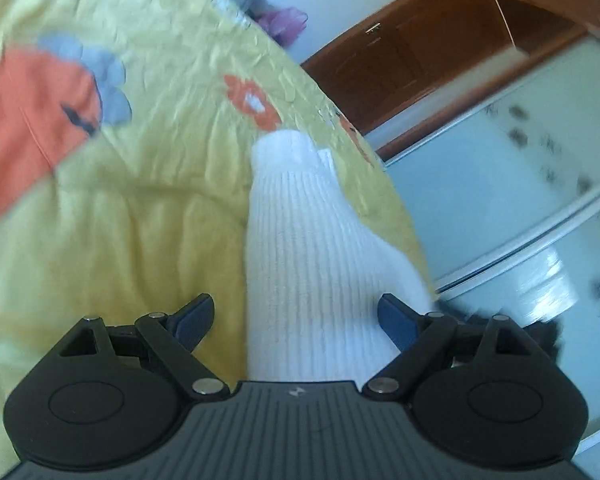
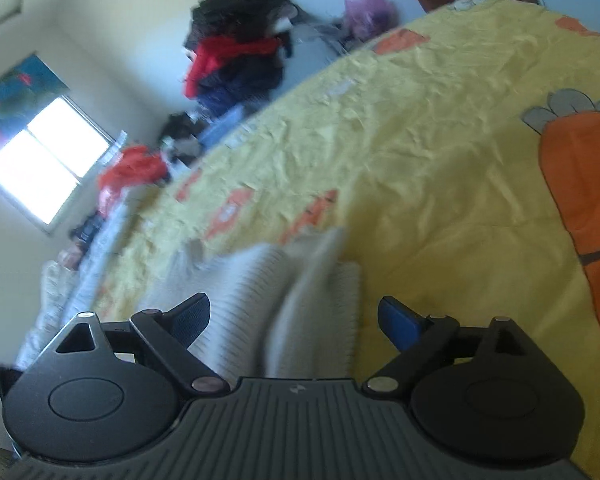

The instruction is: Fold small clothes

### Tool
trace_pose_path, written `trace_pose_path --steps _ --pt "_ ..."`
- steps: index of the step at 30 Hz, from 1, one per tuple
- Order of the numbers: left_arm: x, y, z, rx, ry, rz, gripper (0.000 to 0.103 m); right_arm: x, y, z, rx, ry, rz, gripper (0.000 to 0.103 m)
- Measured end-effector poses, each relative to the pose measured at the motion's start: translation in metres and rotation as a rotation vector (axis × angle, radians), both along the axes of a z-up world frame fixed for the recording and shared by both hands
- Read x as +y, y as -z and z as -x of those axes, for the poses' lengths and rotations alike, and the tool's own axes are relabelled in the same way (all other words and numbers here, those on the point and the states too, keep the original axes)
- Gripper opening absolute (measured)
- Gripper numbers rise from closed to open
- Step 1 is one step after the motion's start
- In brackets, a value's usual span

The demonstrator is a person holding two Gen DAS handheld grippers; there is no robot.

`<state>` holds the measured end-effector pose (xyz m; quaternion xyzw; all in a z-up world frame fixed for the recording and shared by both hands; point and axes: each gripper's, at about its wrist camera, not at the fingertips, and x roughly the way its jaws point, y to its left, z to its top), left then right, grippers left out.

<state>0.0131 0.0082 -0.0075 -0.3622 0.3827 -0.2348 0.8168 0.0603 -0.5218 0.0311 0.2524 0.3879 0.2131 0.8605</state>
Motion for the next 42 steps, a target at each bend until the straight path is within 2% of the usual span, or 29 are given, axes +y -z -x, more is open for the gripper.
trace_pose_path --steps 1,3,4,5,6,8,10,11,12,13,14,16,19,23,24,25,27,28,29,31,33,35,38,40,42 --pt "-0.003 0.0 -0.004 -0.004 0.018 0.01 0.09 0.003 0.005 -0.002 0.02 -0.011 0.019 0.094" --pt "-0.013 0.003 -0.017 0.001 0.078 0.036 0.092 0.009 0.017 -0.002 0.07 -0.054 -0.004 0.094" --pt "-0.019 0.003 -0.022 -0.004 0.091 0.026 0.097 0.012 0.022 -0.001 0.085 -0.076 -0.036 0.096" --pt "-0.026 0.001 -0.027 -0.016 0.104 0.003 0.1 0.017 0.025 0.0 0.072 -0.1 -0.07 0.094" --pt "-0.033 0.0 -0.033 -0.019 0.12 -0.027 0.1 0.023 0.026 0.002 0.056 -0.113 -0.078 0.099" --pt "-0.045 -0.006 -0.04 -0.024 0.138 -0.081 0.1 0.038 0.026 0.002 0.038 -0.132 -0.049 0.097" --pt "-0.05 -0.009 -0.04 -0.046 0.148 -0.137 0.081 0.051 0.024 0.003 0.035 -0.156 -0.033 0.086" --pt "-0.048 -0.011 -0.037 -0.055 0.146 -0.142 0.078 0.056 0.021 0.005 0.024 -0.17 -0.003 0.082" --pt "-0.044 -0.014 -0.035 -0.059 0.142 -0.134 0.069 0.058 0.018 0.007 0.015 -0.177 0.013 0.074" --pt "-0.04 -0.018 -0.034 -0.065 0.139 -0.127 0.058 0.057 0.015 0.008 0.012 -0.177 -0.004 0.065" --pt "-0.035 -0.025 -0.032 -0.074 0.141 -0.116 0.055 0.056 0.011 0.01 0.009 -0.181 -0.033 0.059" --pt "-0.028 -0.035 -0.032 -0.089 0.139 -0.126 0.054 0.06 0.003 0.012 -0.01 -0.19 -0.052 0.055" --pt "-0.014 -0.054 -0.031 -0.16 0.094 -0.217 0.054 0.082 -0.008 0.004 -0.048 -0.221 -0.058 0.054" --pt "0.016 -0.057 -0.047 -0.114 0.041 -0.276 0.056 0.116 -0.004 -0.024 -0.033 -0.247 -0.115 0.054" --pt "0.021 -0.048 -0.053 -0.08 0.03 -0.297 0.062 0.124 0.002 -0.035 -0.013 -0.244 -0.128 0.054" --pt "0.027 -0.037 -0.057 -0.036 0.01 -0.298 0.072 0.131 0.008 -0.043 0.012 -0.238 -0.123 0.058" --pt "0.042 -0.024 -0.053 -0.01 -0.027 -0.218 0.076 0.136 0.021 -0.055 0.059 -0.202 -0.115 0.069" --pt "0.046 -0.024 -0.048 -0.014 -0.037 -0.191 0.077 0.134 0.025 -0.058 0.089 -0.194 -0.146 0.074" --pt "0.05 -0.026 -0.039 -0.028 -0.04 -0.179 0.079 0.131 0.026 -0.055 0.1 -0.188 -0.165 0.076" --pt "0.056 -0.026 -0.02 -0.05 -0.033 -0.147 0.082 0.122 0.02 -0.042 0.081 -0.184 -0.144 0.091" --pt "0.063 -0.02 -0.003 -0.044 -0.022 -0.103 0.084 0.107 0.014 -0.028 0.068 -0.183 -0.142 0.099" --pt "0.066 -0.014 0.007 -0.034 0.001 -0.073 0.084 0.092 0.012 -0.017 0.069 -0.175 -0.165 0.099" --pt "0.061 -0.008 0.015 -0.036 0.037 -0.056 0.085 0.088 0.012 -0.005 0.085 -0.225 -0.193 0.1" --pt "0.054 -0.001 0.013 -0.023 0.062 -0.044 0.087 0.1 0.015 0.001 0.093 -0.279 -0.149 0.102" --pt "0.047 0.001 0.014 -0.028 0.065 -0.055 0.087 0.112 0.02 0.007 0.089 -0.306 -0.061 0.098"
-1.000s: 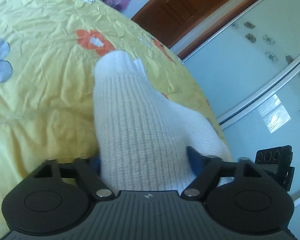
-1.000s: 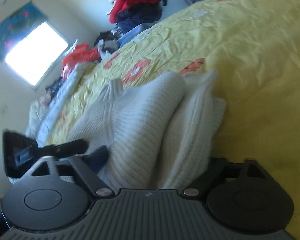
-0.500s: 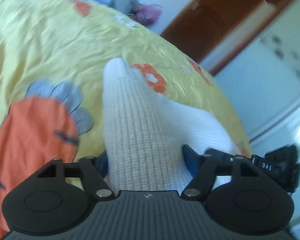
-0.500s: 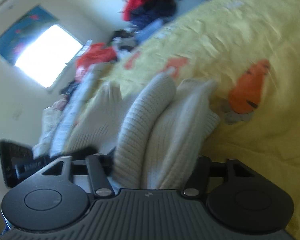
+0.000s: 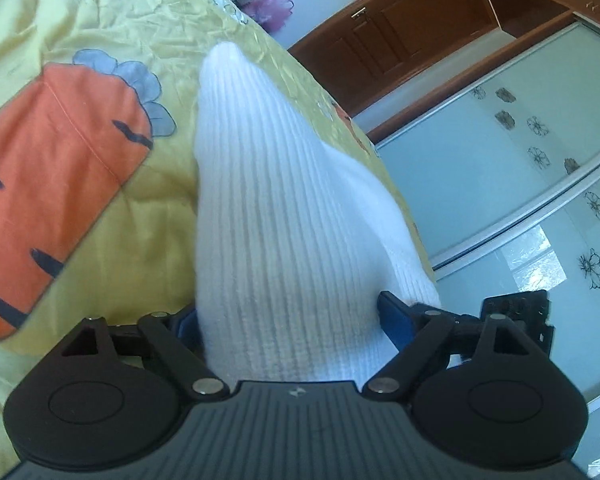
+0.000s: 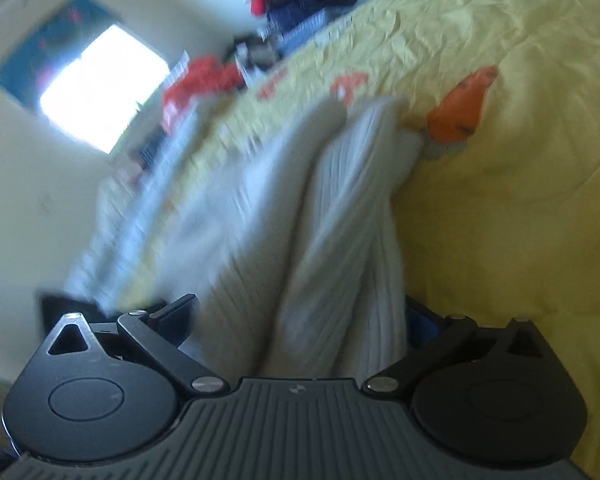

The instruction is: Fold small clothes

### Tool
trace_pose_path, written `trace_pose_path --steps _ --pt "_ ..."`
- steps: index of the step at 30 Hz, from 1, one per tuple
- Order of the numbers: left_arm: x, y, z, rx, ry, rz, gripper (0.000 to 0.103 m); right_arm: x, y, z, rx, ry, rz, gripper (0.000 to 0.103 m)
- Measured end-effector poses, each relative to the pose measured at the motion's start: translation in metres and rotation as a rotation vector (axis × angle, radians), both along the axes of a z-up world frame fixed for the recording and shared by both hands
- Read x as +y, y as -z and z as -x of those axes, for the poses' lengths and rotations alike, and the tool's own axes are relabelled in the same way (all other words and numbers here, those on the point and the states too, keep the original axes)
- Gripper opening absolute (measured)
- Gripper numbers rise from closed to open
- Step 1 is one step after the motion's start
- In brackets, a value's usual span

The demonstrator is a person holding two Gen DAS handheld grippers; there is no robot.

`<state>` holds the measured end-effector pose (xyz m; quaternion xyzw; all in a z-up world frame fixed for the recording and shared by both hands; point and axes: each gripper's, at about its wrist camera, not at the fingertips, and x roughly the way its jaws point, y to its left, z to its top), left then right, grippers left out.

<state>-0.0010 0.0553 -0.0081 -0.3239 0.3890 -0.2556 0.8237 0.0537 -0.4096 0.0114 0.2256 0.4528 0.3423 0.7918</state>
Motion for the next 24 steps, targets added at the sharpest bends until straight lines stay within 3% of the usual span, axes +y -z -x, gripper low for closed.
trace_pose_path --steps 2,4,7,10,12,16,18,22,24 --pt "-0.007 -0.009 0.002 -0.006 0.001 -0.048 0.085 0.011 -0.003 0.007 -0.055 -0.028 0.035 0.094" --pt "-0.013 -0.022 0.006 -0.034 0.009 -0.091 0.065 0.016 -0.01 0.01 -0.08 -0.063 0.051 0.074" --pt "-0.023 -0.035 0.01 -0.084 0.05 -0.164 0.063 0.004 -0.02 0.015 -0.121 -0.065 0.051 0.065" --pt "-0.045 -0.024 0.013 -0.165 0.063 -0.353 0.072 -0.004 -0.007 0.009 -0.087 -0.048 0.04 0.064" --pt "-0.045 -0.02 0.018 -0.197 0.047 -0.361 0.073 -0.008 0.001 0.009 -0.072 -0.026 0.005 0.073" --pt "-0.038 -0.036 0.031 -0.21 0.003 -0.408 0.075 -0.009 -0.004 0.015 -0.061 0.005 0.036 0.09" --pt "-0.032 -0.049 0.043 -0.237 -0.035 -0.424 0.074 -0.016 -0.018 0.016 -0.084 0.062 0.056 0.091" --pt "-0.041 -0.076 0.067 -0.426 -0.122 -0.49 0.074 -0.035 -0.051 0.021 -0.242 0.3 0.008 0.092" --pt "-0.055 -0.079 0.07 -0.477 -0.099 -0.485 0.074 -0.027 -0.06 0.014 -0.277 0.307 -0.049 0.092"
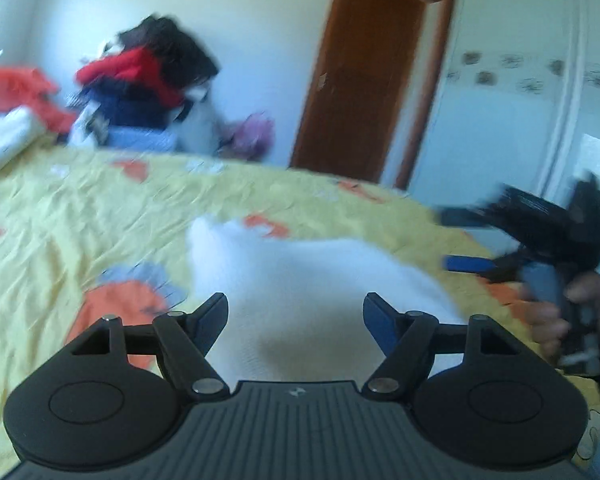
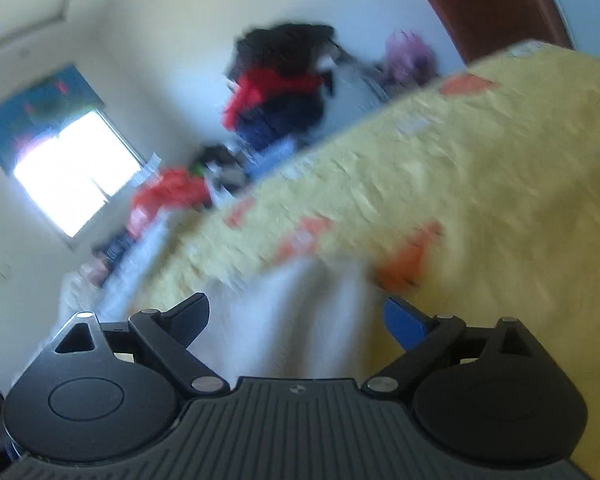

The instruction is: Fold small clothes

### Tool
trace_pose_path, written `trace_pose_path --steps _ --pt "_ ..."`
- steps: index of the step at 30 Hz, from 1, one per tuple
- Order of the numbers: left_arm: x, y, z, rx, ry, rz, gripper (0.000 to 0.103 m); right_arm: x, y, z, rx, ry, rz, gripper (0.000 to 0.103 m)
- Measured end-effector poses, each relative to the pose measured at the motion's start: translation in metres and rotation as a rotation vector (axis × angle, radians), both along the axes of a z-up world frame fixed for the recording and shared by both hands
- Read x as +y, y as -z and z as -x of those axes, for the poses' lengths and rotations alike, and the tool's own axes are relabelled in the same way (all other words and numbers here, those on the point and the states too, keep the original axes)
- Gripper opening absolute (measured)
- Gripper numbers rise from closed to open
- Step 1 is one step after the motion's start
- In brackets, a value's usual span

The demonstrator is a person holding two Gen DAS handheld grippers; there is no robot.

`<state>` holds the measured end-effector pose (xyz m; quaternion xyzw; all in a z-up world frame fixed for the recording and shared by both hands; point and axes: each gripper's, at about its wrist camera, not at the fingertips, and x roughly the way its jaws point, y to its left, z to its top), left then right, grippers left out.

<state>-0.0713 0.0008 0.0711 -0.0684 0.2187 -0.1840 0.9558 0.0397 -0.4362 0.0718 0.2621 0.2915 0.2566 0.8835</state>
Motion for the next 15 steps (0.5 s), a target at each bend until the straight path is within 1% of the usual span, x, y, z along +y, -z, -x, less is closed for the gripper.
trace_pose_path --steps 2,3,4,6,7,8,9,10,11,12,13,14,15 --pt "-0.017 0.008 -0.005 0.011 0.045 -0.02 0.074 0.024 -0.002 -0.013 0.005 -0.06 -0.022 0.092" --pt "-0.025 0.014 -0.007 0.013 0.041 -0.043 0.076 0.039 -0.002 -0.02 0.003 -0.092 -0.016 0.092" --pt "-0.032 0.02 -0.006 -0.006 0.023 -0.083 0.08 0.056 -0.001 -0.027 0.004 -0.133 -0.003 0.092" --pt "-0.046 0.03 -0.002 -0.052 0.011 -0.188 0.084 0.083 0.004 -0.04 0.02 -0.182 0.03 0.092" --pt "-0.053 0.036 -0.001 -0.061 0.009 -0.235 0.087 0.095 0.005 -0.045 0.021 -0.208 0.061 0.092" --pt "-0.058 0.042 0.0 -0.071 0.008 -0.287 0.088 0.107 0.008 -0.049 0.013 -0.23 0.122 0.092" --pt "-0.062 0.046 0.003 -0.086 0.009 -0.32 0.088 0.115 0.015 -0.053 0.012 -0.242 0.192 0.089" --pt "-0.063 0.05 0.005 -0.1 0.015 -0.332 0.088 0.121 0.021 -0.057 0.035 -0.256 0.234 0.082" --pt "-0.062 0.05 0.005 -0.102 0.018 -0.325 0.088 0.119 0.027 -0.059 0.041 -0.257 0.241 0.079" --pt "-0.06 0.05 0.004 -0.095 0.02 -0.307 0.088 0.112 0.029 -0.058 0.035 -0.254 0.22 0.073" --pt "-0.058 0.05 0.002 -0.088 0.023 -0.289 0.089 0.108 0.029 -0.058 0.035 -0.256 0.216 0.064" --pt "-0.057 0.051 0.001 -0.085 0.024 -0.28 0.089 0.104 0.03 -0.056 0.025 -0.258 0.23 0.059" --pt "-0.057 0.05 0.0 -0.088 0.024 -0.279 0.09 0.101 0.032 -0.054 0.02 -0.255 0.225 0.058"
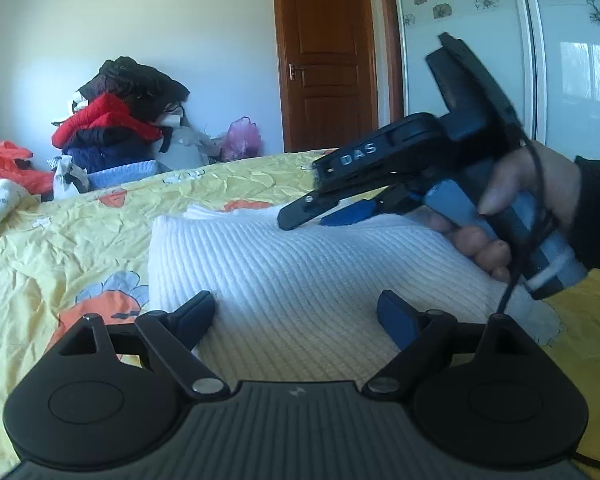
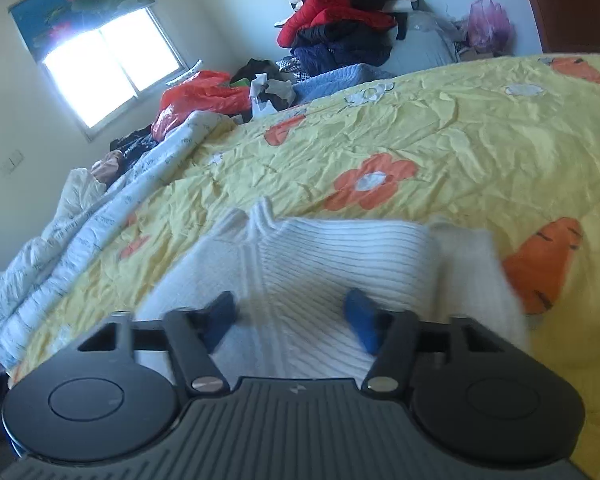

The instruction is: Fold small clothes

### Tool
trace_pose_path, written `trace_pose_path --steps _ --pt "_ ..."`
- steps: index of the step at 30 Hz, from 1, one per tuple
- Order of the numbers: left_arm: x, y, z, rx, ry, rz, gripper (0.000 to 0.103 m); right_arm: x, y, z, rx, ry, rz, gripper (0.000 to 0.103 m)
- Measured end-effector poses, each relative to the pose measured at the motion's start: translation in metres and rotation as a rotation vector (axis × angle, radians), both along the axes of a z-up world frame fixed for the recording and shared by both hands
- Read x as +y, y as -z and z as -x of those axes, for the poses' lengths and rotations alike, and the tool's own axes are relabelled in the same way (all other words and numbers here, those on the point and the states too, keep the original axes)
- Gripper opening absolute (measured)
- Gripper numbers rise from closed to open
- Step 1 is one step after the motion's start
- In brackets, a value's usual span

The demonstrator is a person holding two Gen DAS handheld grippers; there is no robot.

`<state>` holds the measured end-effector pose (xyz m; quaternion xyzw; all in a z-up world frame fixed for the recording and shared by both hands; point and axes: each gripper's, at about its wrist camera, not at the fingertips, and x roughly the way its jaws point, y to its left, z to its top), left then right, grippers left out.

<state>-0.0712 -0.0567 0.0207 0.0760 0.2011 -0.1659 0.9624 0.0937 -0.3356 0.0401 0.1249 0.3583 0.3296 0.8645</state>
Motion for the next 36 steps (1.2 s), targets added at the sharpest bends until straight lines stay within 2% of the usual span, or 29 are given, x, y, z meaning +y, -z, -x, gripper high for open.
trace_pose_path --steps 2,5,7,9,10,11,13,14,15,19,22,24,27,32,34,36 --pt "-0.001 0.001 0.0 -0.008 -0.001 -0.006 0.09 -0.003 -0.001 0.004 -0.002 -0.005 0.015 0.058" --pt "0.001 0.0 -0.003 0.005 -0.004 0.006 0.09 0.007 -0.019 0.016 -0.047 0.031 0.106 0.061" --pt "0.003 0.001 -0.005 0.005 -0.004 0.008 0.09 0.008 -0.032 0.031 -0.106 0.074 0.1 0.07" --pt "0.002 0.001 -0.004 0.004 -0.005 0.006 0.09 0.005 -0.04 0.046 -0.154 0.056 0.05 0.075" --pt "0.002 0.001 -0.004 0.005 -0.006 0.007 0.09 0.004 -0.039 0.05 -0.141 0.039 0.032 0.084" --pt "0.002 0.001 -0.004 0.004 -0.007 0.006 0.09 0.006 -0.034 0.051 -0.109 0.012 0.034 0.09" --pt "0.001 0.002 -0.003 0.002 -0.003 -0.001 0.09 0.012 -0.013 0.051 -0.06 -0.032 0.103 0.089" --pt "0.0 0.002 -0.003 0.002 -0.004 -0.003 0.09 0.012 -0.005 0.058 -0.129 -0.05 0.129 0.089" --pt "0.0 0.002 -0.003 0.003 -0.005 -0.003 0.09 0.01 -0.003 0.062 -0.152 -0.059 0.132 0.089" --pt "0.005 -0.002 -0.003 0.02 -0.01 0.013 0.091 0.004 -0.02 0.072 -0.118 0.01 0.115 0.09" --pt "0.024 -0.013 0.004 0.038 -0.023 0.07 0.091 -0.008 -0.031 0.094 -0.139 0.035 0.067 0.09" --pt "0.05 -0.018 0.01 0.035 -0.069 0.096 0.091 -0.021 -0.036 0.112 -0.174 0.053 0.056 0.091" --pt "0.107 -0.022 0.015 0.014 -0.229 0.101 0.091 -0.052 -0.035 0.14 -0.227 0.113 0.103 0.096" --pt "0.228 -0.04 0.003 0.037 -0.533 0.083 0.091 -0.124 -0.027 0.165 -0.275 0.312 0.415 0.097" --pt "0.269 -0.061 0.002 -0.02 -0.668 0.059 0.091 -0.15 -0.029 0.17 -0.311 0.387 0.597 0.097" --pt "0.293 -0.087 0.006 -0.127 -0.782 0.016 0.091 -0.165 -0.031 0.177 -0.379 0.442 0.805 0.097"
